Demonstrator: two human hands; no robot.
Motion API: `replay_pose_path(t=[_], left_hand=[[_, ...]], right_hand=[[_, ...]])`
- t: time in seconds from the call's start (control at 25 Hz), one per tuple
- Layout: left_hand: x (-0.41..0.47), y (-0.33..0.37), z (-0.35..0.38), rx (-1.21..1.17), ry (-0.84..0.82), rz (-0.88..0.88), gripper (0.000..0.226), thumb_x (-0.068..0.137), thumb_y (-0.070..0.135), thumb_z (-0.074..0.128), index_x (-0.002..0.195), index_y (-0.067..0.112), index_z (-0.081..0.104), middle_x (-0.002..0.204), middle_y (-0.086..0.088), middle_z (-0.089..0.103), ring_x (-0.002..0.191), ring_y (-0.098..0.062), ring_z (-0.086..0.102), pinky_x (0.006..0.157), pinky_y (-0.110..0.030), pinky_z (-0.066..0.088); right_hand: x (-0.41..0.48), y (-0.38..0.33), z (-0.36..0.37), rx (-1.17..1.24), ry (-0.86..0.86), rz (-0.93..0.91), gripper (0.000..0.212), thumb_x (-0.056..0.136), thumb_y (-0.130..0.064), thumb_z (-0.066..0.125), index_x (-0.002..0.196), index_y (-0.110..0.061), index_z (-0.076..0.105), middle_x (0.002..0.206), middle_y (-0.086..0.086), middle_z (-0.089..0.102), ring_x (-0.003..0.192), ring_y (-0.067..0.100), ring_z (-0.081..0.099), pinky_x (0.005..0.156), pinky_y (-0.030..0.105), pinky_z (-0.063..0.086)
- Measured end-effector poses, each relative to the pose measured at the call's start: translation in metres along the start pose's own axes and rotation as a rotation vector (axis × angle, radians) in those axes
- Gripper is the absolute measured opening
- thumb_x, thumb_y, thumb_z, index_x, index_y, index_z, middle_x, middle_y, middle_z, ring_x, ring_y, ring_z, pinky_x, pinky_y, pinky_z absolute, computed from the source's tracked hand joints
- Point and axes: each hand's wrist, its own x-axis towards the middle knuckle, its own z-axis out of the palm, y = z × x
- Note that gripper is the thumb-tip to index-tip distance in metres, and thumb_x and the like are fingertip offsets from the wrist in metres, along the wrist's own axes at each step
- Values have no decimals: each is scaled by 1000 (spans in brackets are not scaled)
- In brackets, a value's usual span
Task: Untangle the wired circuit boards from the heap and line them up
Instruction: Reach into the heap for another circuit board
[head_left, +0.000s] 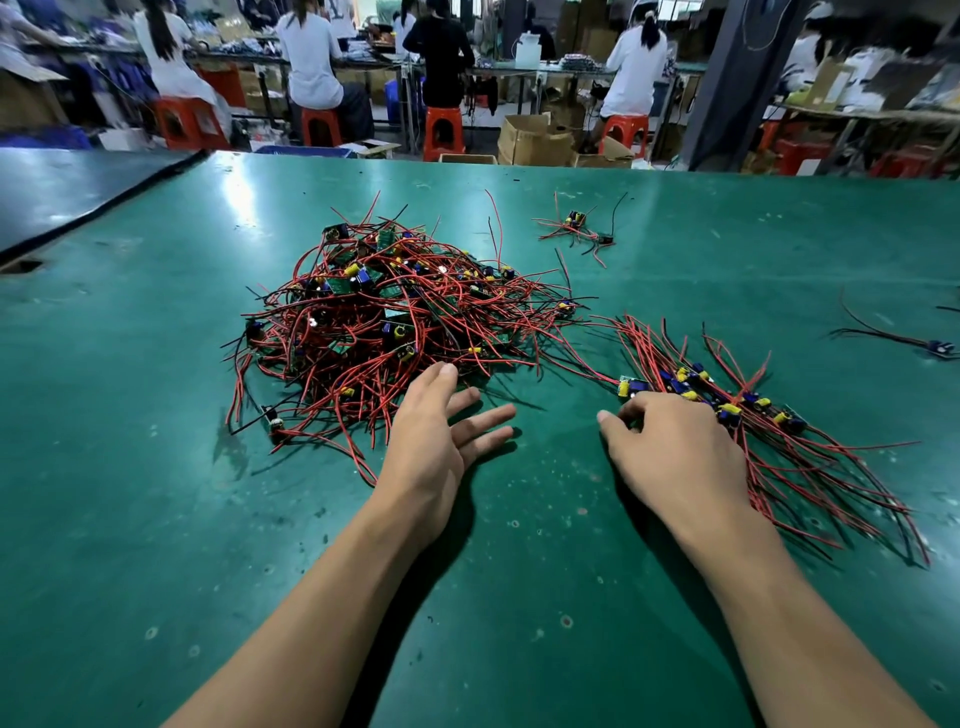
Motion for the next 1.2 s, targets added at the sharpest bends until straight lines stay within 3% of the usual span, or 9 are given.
replay_pose_path(t=[0.12, 0.32, 0.6, 0.72, 0.84, 0.92, 1.0, 1.08, 1.2], left_hand=[[3, -1, -1, -29, 34, 20, 37, 103, 21, 46, 139, 19, 36, 125, -24, 54, 89, -38, 72, 76, -45, 61], [7, -3, -2, 5, 97, 37, 33, 100, 10, 50, 131, 10, 42, 124, -17, 58, 89, -36, 73, 82, -47, 59], [5, 6, -11, 107, 109, 55, 12, 95, 4, 59, 105, 1, 63, 107, -21, 70, 76, -25, 73, 71, -34, 60], [2, 9, -11, 130, 113, 90, 19, 93, 2, 61, 111, 7, 61, 101, -20, 67, 69, -23, 71, 65, -35, 61], [3, 6, -16, 323, 221, 322, 19, 95, 8, 60, 113, 12, 60, 88, -15, 67, 58, -20, 67, 65, -50, 60], [4, 6, -20, 428, 280, 461, 24, 94, 14, 61, 117, 20, 57, 89, -15, 68, 54, -21, 66, 64, -55, 58], [7, 7, -24, 482, 275, 450, 47, 93, 16, 62, 136, 28, 45, 91, -8, 70, 52, -21, 67, 63, -49, 59], [9, 7, -25, 507, 232, 356, 58, 92, 12, 61, 145, 24, 39, 89, -4, 72, 52, -21, 66, 60, -49, 60], [10, 4, -24, 668, 219, 364, 26, 91, 12, 63, 118, 11, 62, 85, -1, 74, 51, -21, 67, 56, -40, 60]], right_hand=[[-5, -10, 11, 86, 32, -157, 29, 92, -47, 60, 92, -20, 72, 92, 3, 71, 85, 31, 64, 67, 33, 46], [-11, -24, 32, 349, -50, -349, 17, 90, -36, 67, 97, -22, 75, 93, -2, 64, 87, 20, 62, 82, 35, 50], [-4, -17, 33, 285, 22, -229, 19, 92, -36, 65, 99, -21, 75, 101, 1, 70, 94, 25, 64, 85, 37, 52], [-4, -15, 31, 261, 11, -206, 21, 92, -38, 63, 98, -21, 75, 101, 0, 70, 92, 24, 64, 83, 37, 52], [-7, -16, 29, 251, 22, -219, 21, 93, -38, 63, 97, -22, 75, 98, -2, 69, 89, 23, 64, 80, 36, 52], [-8, -17, 29, 256, 13, -241, 20, 93, -38, 63, 96, -22, 75, 96, -2, 69, 87, 23, 64, 80, 37, 52], [-9, -18, 29, 266, 4, -256, 19, 92, -38, 64, 94, -23, 75, 93, -3, 69, 85, 22, 63, 77, 36, 52], [-9, -18, 31, 270, 5, -261, 19, 92, -39, 64, 93, -23, 75, 91, -5, 69, 84, 21, 63, 75, 34, 51], [-8, -17, 33, 296, 4, -254, 19, 91, -40, 64, 92, -24, 75, 91, -7, 70, 83, 18, 62, 76, 33, 51]])
